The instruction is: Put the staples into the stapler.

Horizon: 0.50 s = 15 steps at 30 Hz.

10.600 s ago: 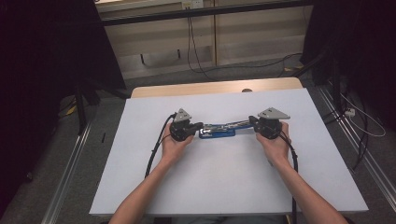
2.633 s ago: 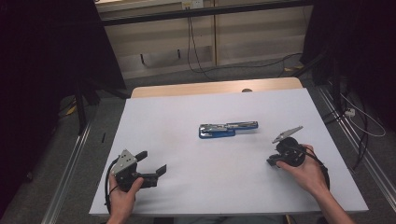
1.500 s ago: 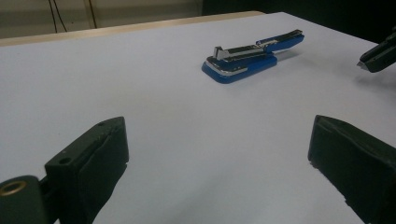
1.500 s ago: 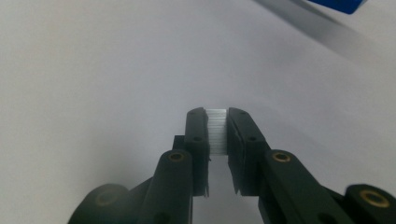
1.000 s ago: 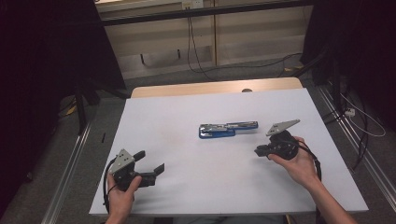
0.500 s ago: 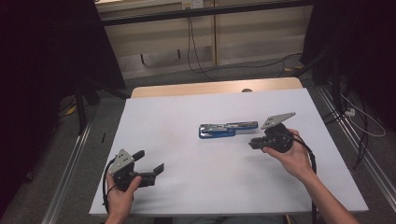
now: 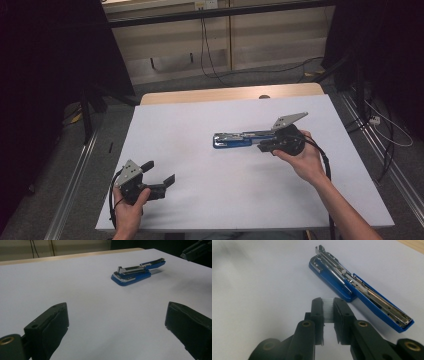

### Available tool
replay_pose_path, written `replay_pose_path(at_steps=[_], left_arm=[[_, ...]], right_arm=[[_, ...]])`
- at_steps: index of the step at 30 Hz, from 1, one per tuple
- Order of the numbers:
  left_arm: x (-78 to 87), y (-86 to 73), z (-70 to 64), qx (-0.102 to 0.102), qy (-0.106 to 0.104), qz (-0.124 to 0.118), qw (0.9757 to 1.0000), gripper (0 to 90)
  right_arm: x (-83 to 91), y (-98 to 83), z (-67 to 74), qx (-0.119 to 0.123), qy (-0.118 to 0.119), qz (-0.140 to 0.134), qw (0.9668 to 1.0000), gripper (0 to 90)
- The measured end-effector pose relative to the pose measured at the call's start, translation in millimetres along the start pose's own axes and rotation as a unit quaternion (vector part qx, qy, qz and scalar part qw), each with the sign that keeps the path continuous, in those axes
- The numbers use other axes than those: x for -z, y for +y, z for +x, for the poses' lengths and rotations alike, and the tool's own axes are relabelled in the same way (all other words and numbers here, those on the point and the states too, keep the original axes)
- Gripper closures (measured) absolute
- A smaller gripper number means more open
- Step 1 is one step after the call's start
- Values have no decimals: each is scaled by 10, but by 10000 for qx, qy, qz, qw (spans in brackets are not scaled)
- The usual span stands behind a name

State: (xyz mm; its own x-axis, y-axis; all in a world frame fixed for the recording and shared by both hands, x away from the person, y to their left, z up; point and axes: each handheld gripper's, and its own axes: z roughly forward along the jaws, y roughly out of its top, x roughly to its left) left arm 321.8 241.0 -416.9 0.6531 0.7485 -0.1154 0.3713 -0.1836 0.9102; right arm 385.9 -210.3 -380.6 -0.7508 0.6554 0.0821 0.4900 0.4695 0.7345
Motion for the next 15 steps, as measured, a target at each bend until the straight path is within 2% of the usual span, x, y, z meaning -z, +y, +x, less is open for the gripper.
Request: replay_pose_path(at_steps=[2,4,10,15], left_arm=[[3,-3,0,14,11,2,10000,51],[3,-5,5,49,-74,-1,10000,52],[-10,-1,-25,-75,-80,50,9999,52],[-14,-5,-22,-64,-91,66,9999,52]], right_arm=[[-13,32,0,19,-13,1,10000,791],[-16,62,-4,29,-38,-2,10000,791],[-30,188,-33,53,-83,-101,9999,791],[-82,275,-55,50,-84,-127,9999,791]])
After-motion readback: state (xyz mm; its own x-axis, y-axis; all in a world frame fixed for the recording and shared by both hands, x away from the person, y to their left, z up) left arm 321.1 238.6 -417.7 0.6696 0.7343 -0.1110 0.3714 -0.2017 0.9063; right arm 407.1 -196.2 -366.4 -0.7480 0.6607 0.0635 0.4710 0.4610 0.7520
